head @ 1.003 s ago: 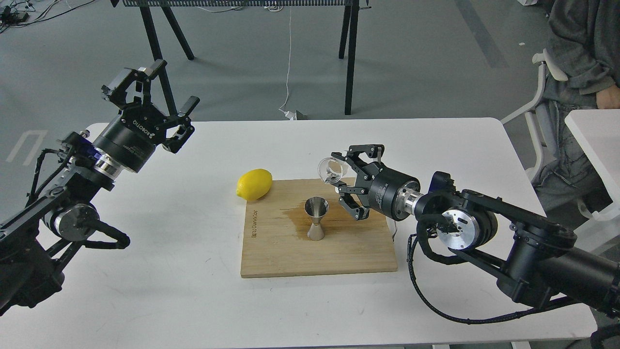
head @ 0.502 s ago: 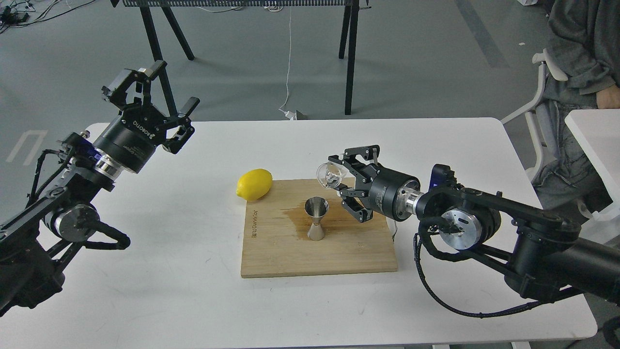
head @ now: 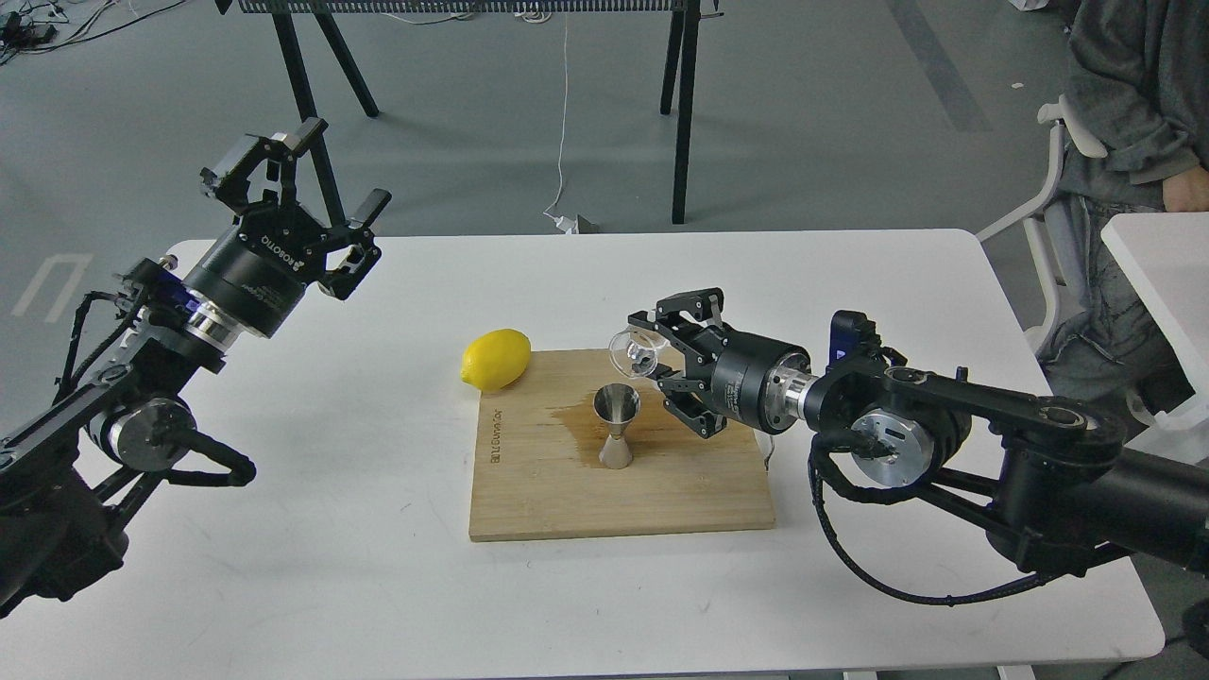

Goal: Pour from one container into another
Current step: 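Carry the glass with the right gripper over the jigger and tilt it, then tilt the clear glass with the right gripper to pour into the jigger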

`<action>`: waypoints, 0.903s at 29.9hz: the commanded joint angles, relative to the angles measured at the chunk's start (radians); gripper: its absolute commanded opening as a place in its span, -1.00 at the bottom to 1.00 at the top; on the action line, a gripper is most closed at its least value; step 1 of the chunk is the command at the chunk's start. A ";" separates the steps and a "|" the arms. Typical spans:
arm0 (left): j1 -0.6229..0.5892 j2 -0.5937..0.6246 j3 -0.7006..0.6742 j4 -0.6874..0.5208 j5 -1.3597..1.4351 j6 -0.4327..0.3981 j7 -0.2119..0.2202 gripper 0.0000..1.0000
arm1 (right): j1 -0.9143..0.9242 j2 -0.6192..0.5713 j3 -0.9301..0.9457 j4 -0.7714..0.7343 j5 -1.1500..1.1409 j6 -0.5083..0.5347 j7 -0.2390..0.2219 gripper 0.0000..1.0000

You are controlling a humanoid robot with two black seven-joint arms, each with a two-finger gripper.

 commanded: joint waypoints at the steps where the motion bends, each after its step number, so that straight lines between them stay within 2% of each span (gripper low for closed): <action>1: -0.001 0.000 0.000 0.000 0.000 0.000 0.000 0.78 | 0.026 -0.003 -0.022 0.000 -0.002 0.002 0.000 -0.15; 27: -0.001 0.000 0.000 0.000 -0.001 0.000 0.000 0.78 | 0.158 0.000 -0.179 -0.003 -0.111 0.002 -0.002 -0.15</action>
